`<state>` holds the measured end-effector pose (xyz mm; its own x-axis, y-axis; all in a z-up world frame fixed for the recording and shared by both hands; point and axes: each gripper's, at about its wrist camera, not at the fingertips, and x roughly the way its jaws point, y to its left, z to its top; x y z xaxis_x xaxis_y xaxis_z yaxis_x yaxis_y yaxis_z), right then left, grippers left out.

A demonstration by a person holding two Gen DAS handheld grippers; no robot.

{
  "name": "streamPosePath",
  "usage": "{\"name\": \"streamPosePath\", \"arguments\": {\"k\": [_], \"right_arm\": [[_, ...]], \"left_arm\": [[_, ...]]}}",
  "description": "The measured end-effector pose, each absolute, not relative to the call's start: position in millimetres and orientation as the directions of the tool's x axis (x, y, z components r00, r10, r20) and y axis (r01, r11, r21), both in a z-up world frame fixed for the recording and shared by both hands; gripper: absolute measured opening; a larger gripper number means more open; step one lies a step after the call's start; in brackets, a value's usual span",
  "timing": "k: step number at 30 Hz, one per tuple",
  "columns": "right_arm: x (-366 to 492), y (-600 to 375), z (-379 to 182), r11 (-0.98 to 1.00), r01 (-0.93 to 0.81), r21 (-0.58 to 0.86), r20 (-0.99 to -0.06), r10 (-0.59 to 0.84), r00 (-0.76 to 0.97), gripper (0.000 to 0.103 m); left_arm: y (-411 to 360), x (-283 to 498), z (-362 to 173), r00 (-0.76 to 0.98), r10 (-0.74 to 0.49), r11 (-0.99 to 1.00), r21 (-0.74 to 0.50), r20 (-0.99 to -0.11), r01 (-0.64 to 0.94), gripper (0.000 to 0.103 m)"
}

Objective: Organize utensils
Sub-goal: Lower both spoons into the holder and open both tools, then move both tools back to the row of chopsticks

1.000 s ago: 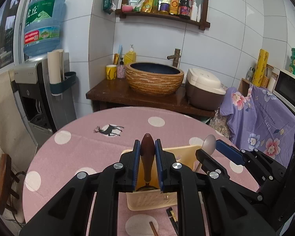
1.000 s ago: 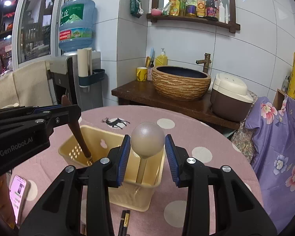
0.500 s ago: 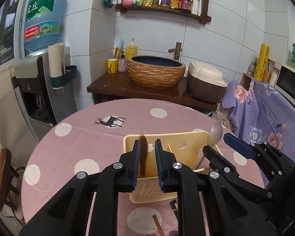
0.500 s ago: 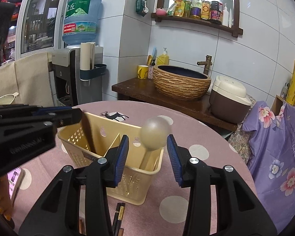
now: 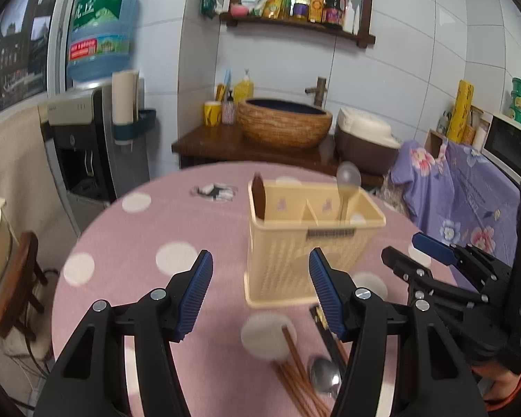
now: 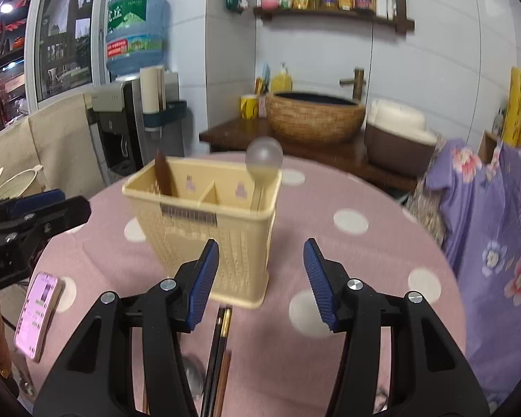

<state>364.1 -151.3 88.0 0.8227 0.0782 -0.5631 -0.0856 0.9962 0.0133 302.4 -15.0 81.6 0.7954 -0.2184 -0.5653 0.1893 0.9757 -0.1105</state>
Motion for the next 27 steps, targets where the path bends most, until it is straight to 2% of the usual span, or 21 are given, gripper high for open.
{"name": "streamPosePath", "arguments": {"k": [4,6,12,24,27], "right_arm": [[353,-160,64,0.995,-0.071,0.066,-0.635,0.096,0.766,0.051],[346,-164,54,0.995,-0.064,0.078,-0.654,0.1,0.75,0.052],[321,-168,28,0.996,-0.042,0.08,-0.686,0.085,0.722,0.052],[297,-175,5,0.994,-0.018,0.105,-0.718,0.088,0.69,0.052],[295,-175,4,0.994,-0.016,0.107,-0.72,0.089,0.688,0.052]], "left_arm": [[-13,288,46,0.723,-0.243,0.97,-0.14,-0.647,0.2,0.056],[-14,279,25,0.681,-0.254,0.966,-0.156,-0.687,0.204,0.05],[-25,258,-20,0.566,-0.291,0.954,-0.19,-0.771,0.231,0.042],[-41,251,-41,0.512,-0.298,0.948,-0.188,-0.805,0.257,0.027],[-41,251,-43,0.515,-0.295,0.95,-0.188,-0.805,0.25,0.026]]}}
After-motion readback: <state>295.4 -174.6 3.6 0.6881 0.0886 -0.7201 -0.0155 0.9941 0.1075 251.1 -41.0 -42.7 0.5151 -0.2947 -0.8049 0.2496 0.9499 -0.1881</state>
